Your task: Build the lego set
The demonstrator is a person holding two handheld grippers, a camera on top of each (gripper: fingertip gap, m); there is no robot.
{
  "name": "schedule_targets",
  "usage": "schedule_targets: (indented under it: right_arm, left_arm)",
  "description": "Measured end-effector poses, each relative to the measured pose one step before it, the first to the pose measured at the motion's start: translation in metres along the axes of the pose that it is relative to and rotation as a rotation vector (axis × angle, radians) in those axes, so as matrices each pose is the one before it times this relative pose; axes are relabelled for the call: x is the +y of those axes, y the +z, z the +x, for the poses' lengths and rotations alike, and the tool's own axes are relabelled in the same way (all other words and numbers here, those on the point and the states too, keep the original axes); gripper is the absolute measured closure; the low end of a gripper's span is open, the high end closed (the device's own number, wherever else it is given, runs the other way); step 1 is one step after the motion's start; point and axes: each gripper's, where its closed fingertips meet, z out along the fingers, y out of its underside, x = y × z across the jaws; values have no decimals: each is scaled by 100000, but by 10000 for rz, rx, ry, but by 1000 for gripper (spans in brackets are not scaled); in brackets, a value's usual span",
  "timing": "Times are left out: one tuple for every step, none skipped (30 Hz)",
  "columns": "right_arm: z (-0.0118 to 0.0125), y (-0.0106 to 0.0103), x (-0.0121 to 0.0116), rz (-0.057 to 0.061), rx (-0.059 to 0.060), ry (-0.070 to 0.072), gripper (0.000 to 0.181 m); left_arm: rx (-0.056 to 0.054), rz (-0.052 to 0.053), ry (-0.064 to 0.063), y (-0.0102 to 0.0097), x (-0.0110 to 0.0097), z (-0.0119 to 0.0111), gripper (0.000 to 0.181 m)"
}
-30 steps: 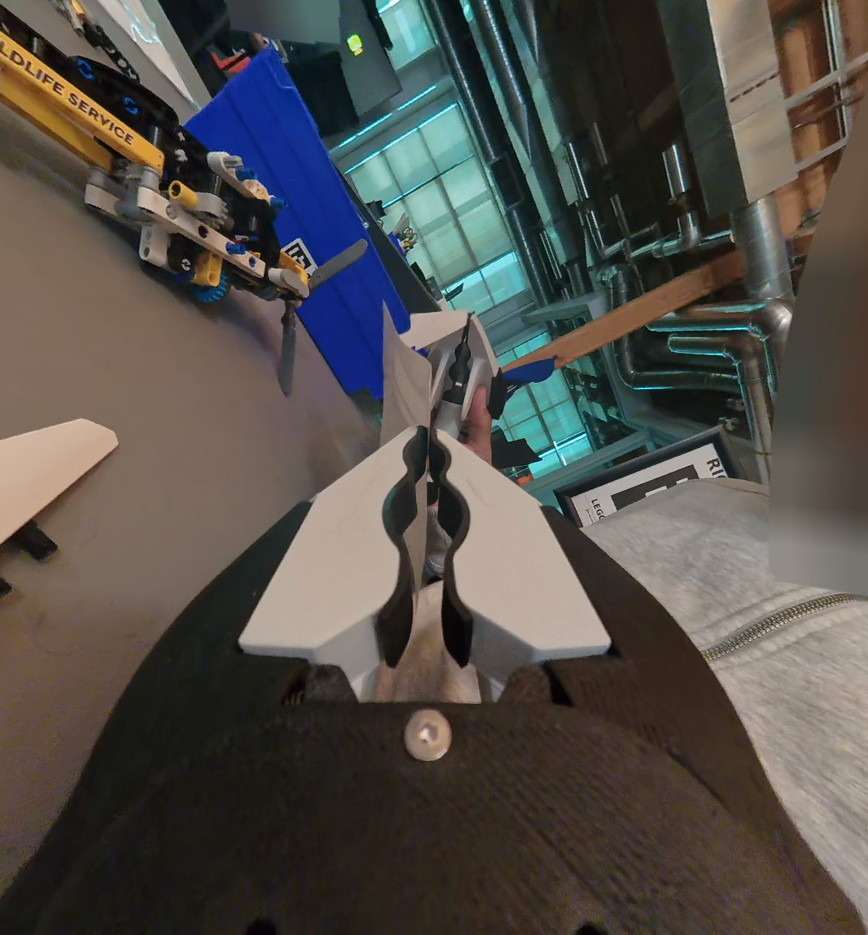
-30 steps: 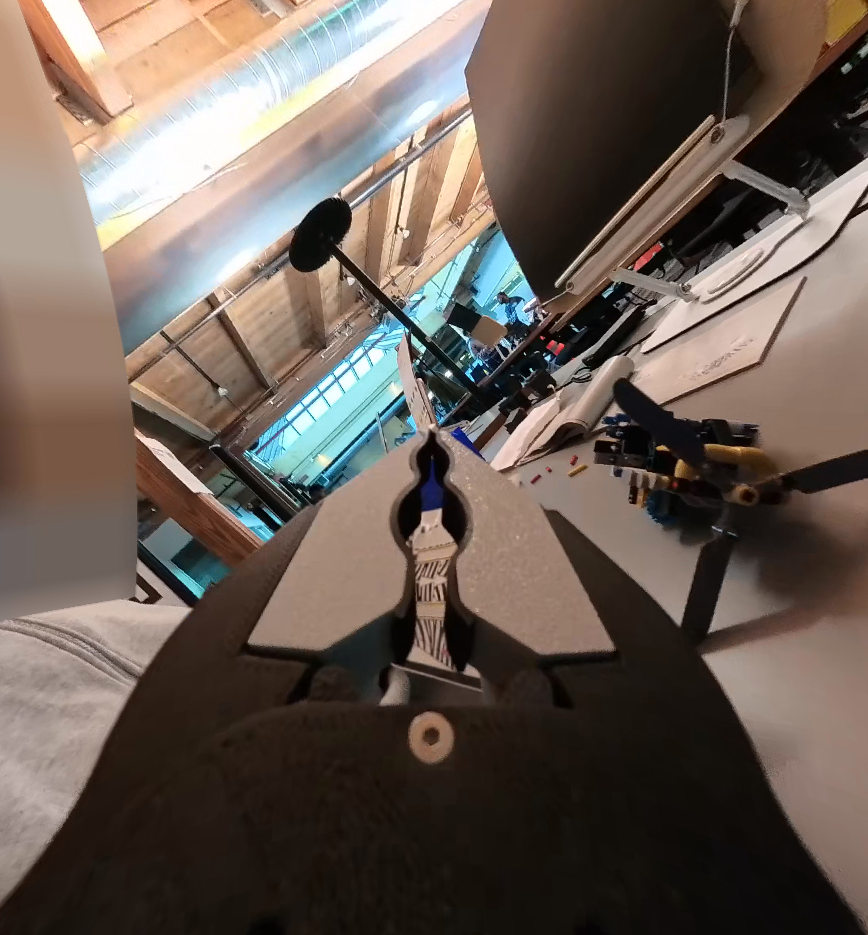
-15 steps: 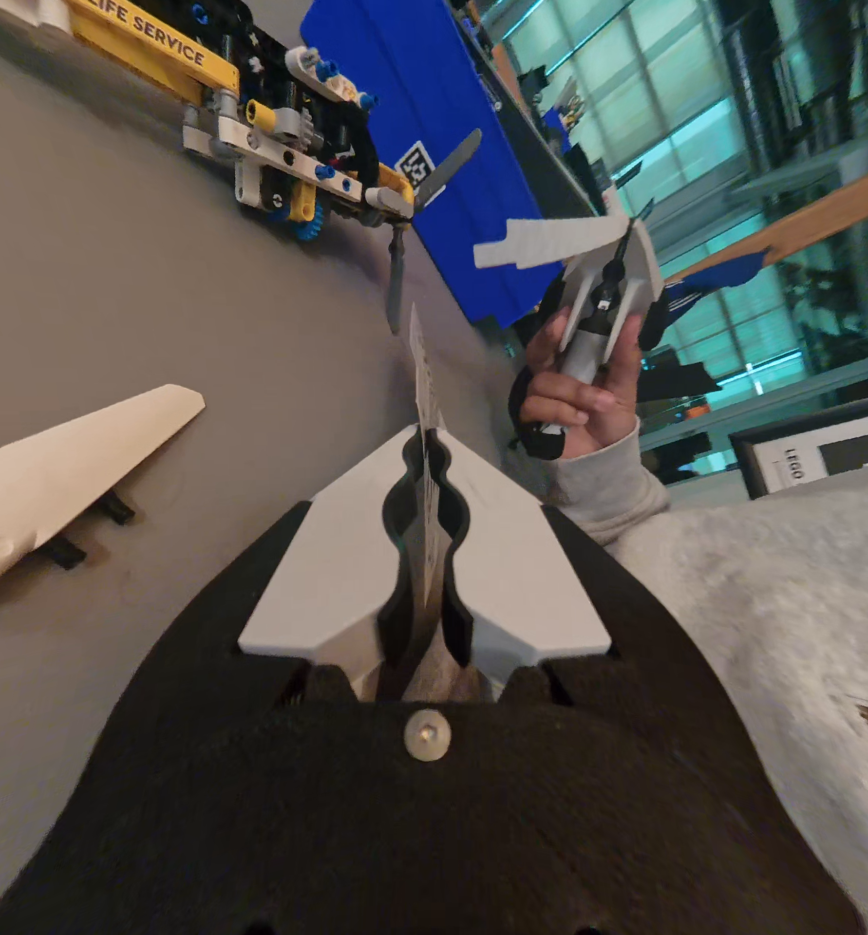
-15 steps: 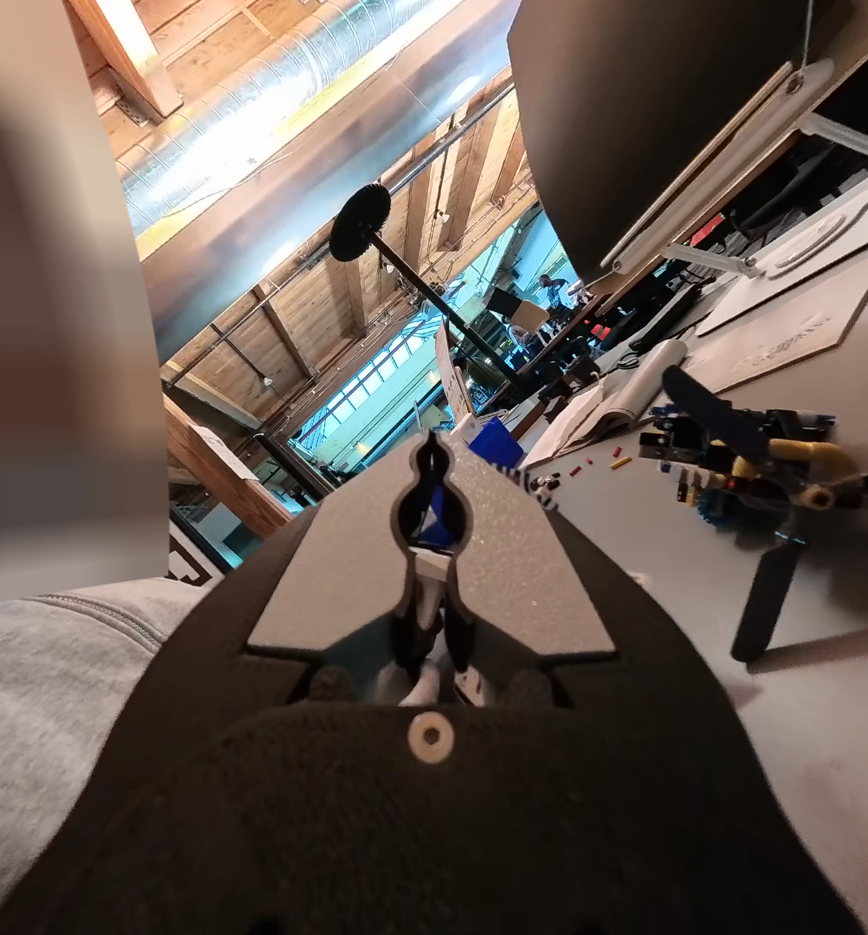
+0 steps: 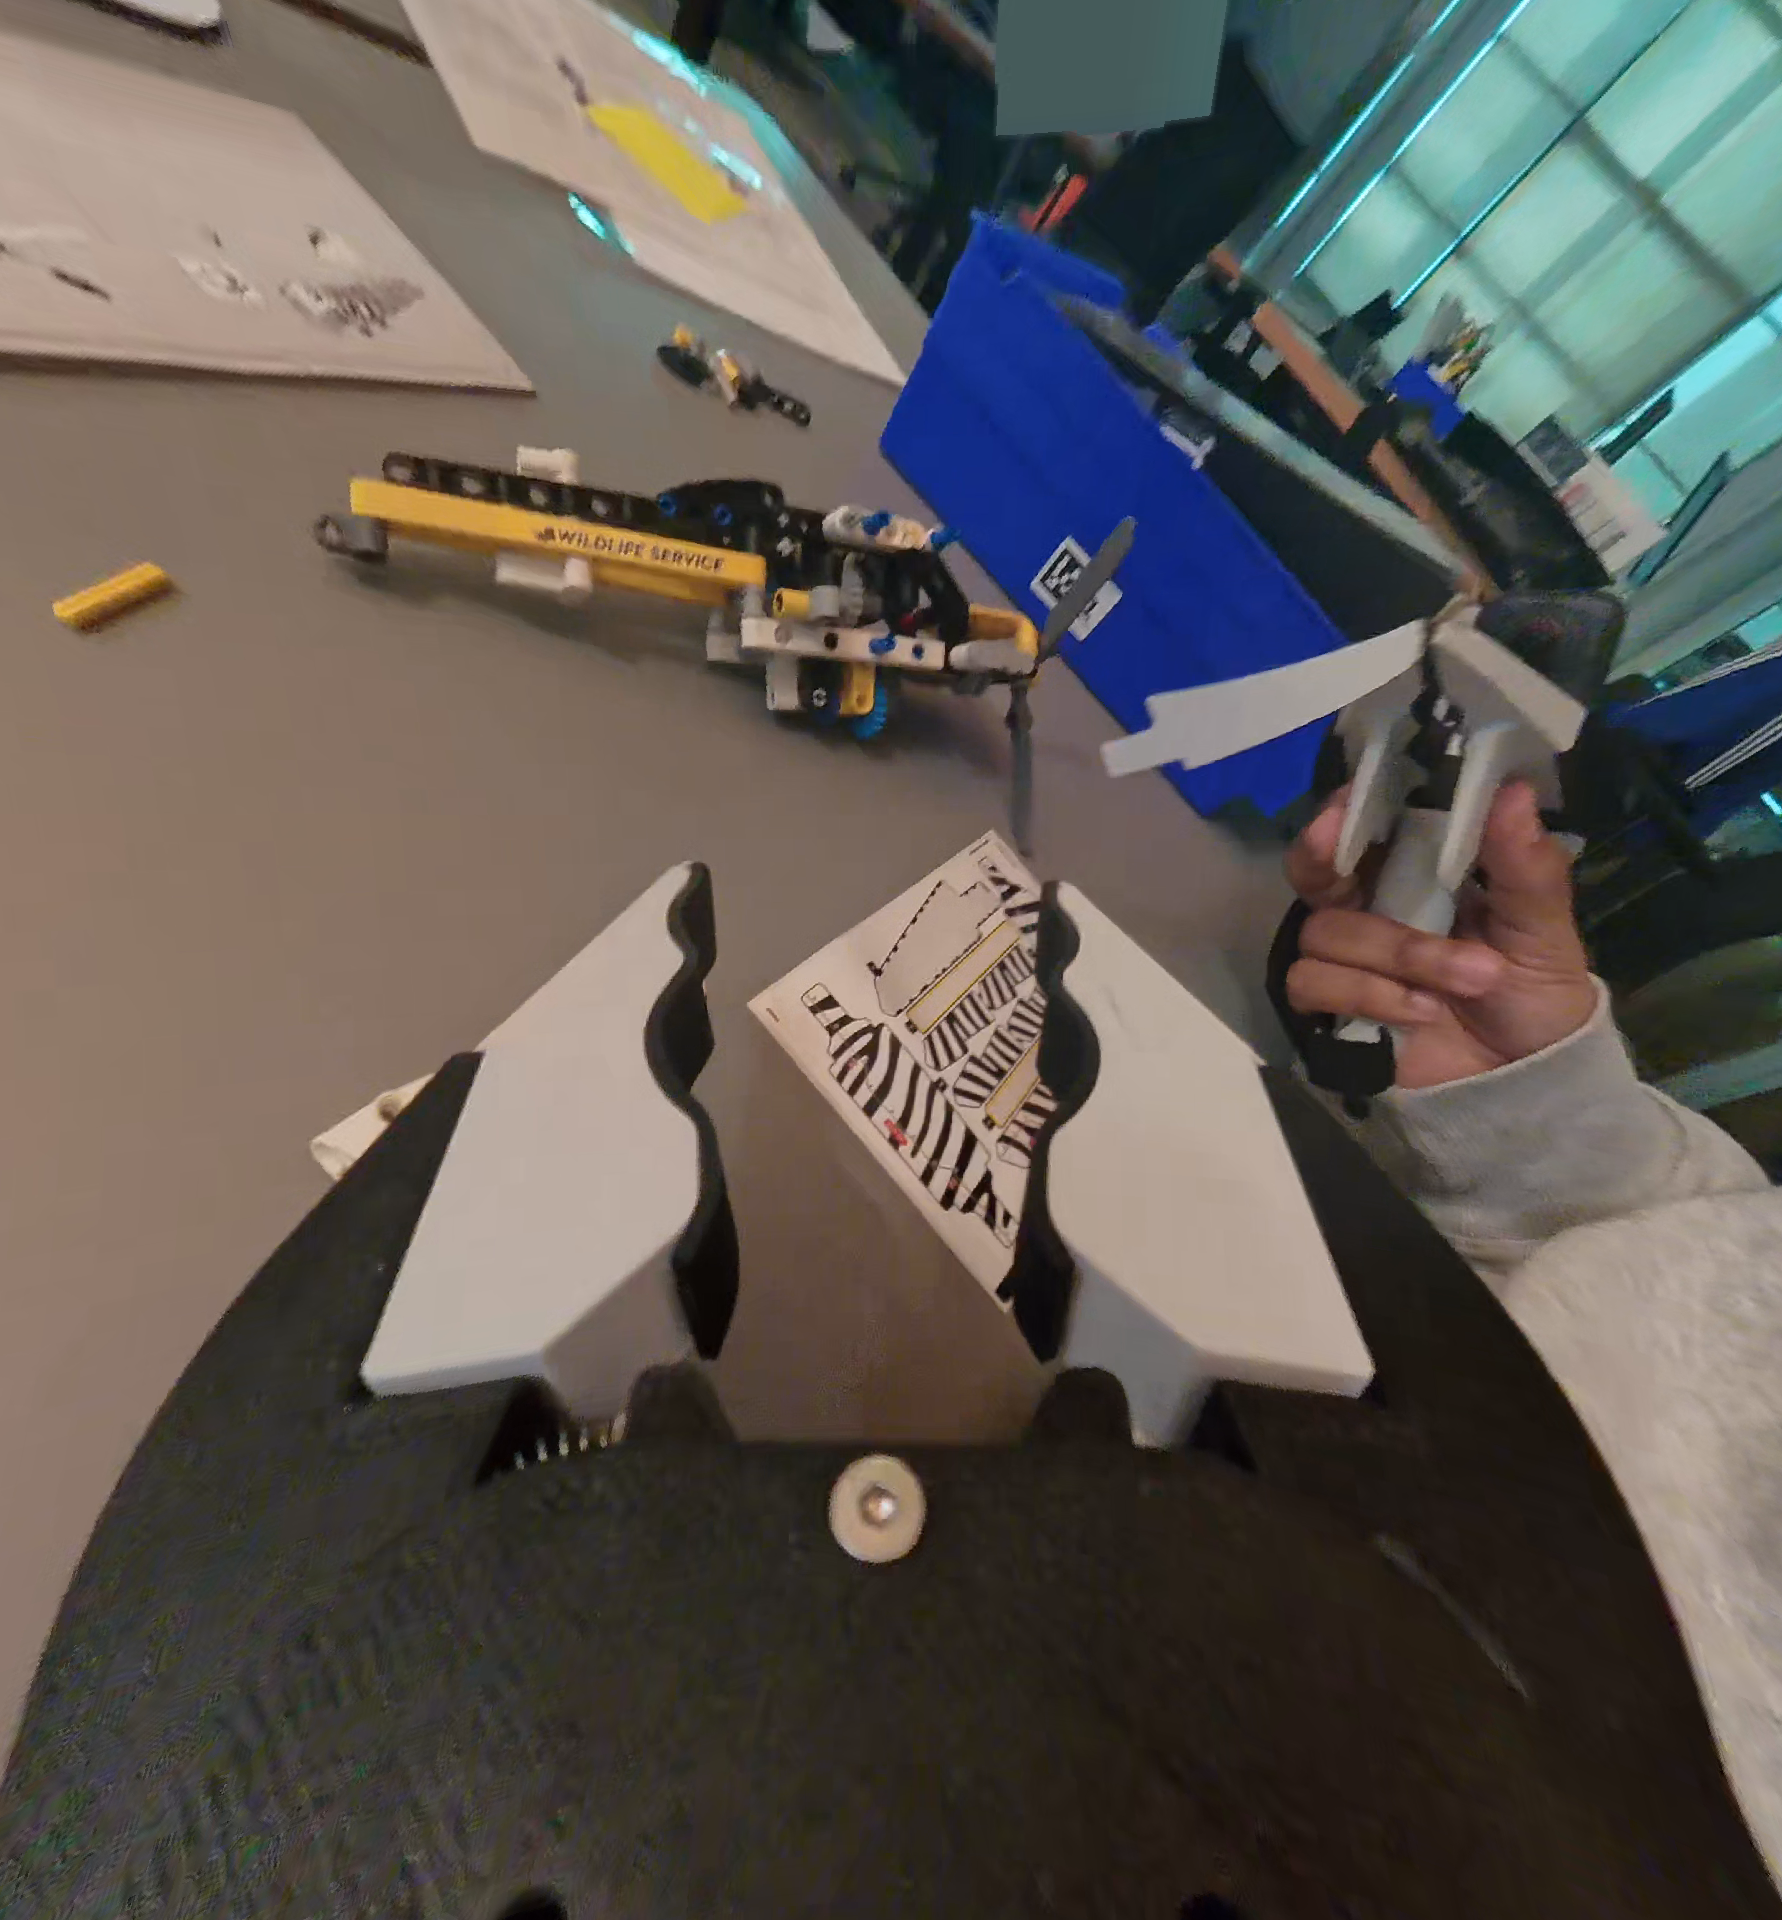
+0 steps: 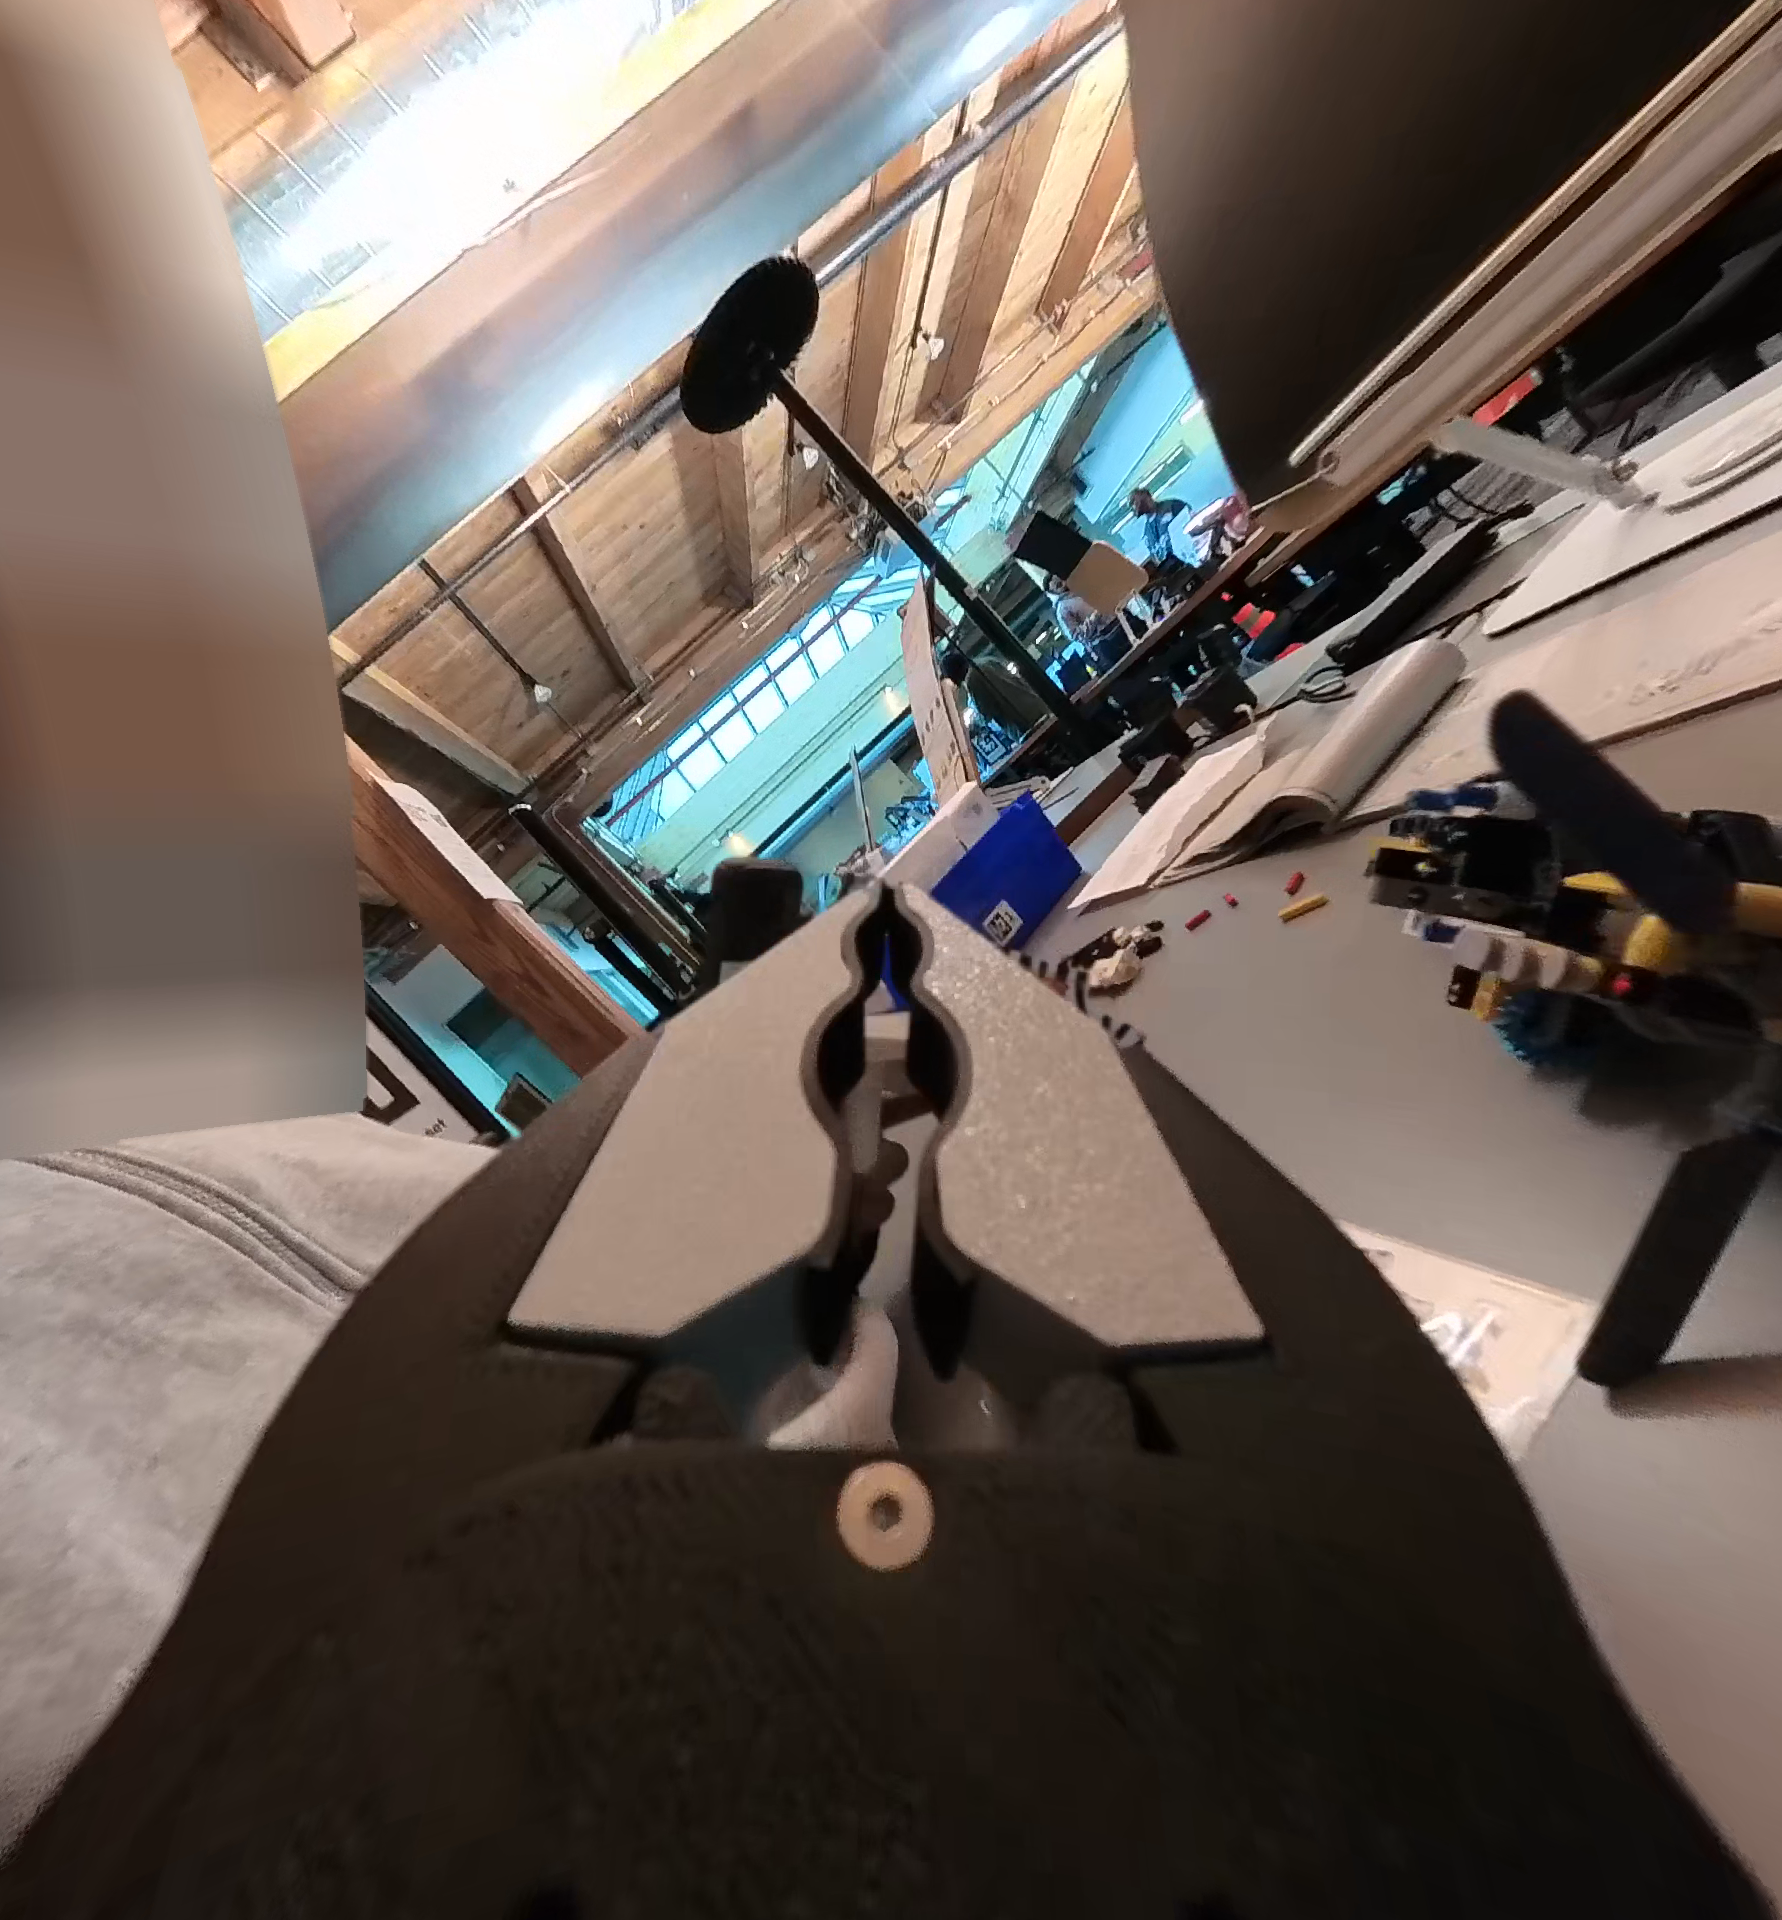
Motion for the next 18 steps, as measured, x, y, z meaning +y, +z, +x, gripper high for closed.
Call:
schedule_targets:
  right_arm:
    - [-43,216,319,-134,-2,-77,181]
    - [-68,186,291,-118,-14,-72,181]
    - [-56,147,206,-87,-15,-38,181]
    - [-36,104,138,-42,-7,-9,181]
    - [-7,55,77,-12,-2,2,181]
    - [21,18,35,1,8,7,181]
    - [41,2,-3,11,22,4,181]
    - [37,-16,-7,19,17,-1,181]
    - [20,-29,-29,21,8,2,181]
    - [19,-14,-16,16,6,2,181]
    - [21,-20,-3,6,5,-2,181]
    - [-5,-12,5,-1,1,-2,181]
    - [3,-4,9,-2,-3,0,181]
    - [-4,-20,-1,5,-2,-1,181]
    - [13,-21,-1,10,-3,2,181]
    - [23,-12,-1,8,-5,16,181]
    - [25,-15,4,5,-9,25,181]
    - [29,-6,32,3,-10,29,181]
  left_arm:
    - [181,117,45,-147,-129,291,124]
    - [160,50,6,-61,-17,226,125]
    - [69,1,-39,-14,61,43,125]
    - [142,-38,-30,34,124,135,126]
    - [149,-39,-57,35,124,147,126]
    - [68,-5,-54,16,74,58,126]
    - [123,11,31,-3,37,181,126]
    - [200,-4,96,-14,30,344,126]
    - [145,0,121,-22,23,296,126]
    - [75,9,128,-40,-7,213,126]
    - [-6,-7,127,-84,6,80,126]
    - [-146,-21,122,-120,12,-173,126]
    - [-194,1,134,-189,-40,-279,126]
    - [-190,50,101,-256,-113,-329,126]
    - [-149,105,29,-293,-178,-285,126]
    - [-81,135,-22,-299,-228,-200,126]
    - [-24,142,-46,-295,-228,-125,127]
    - [-34,125,-72,-268,-190,-148,127]
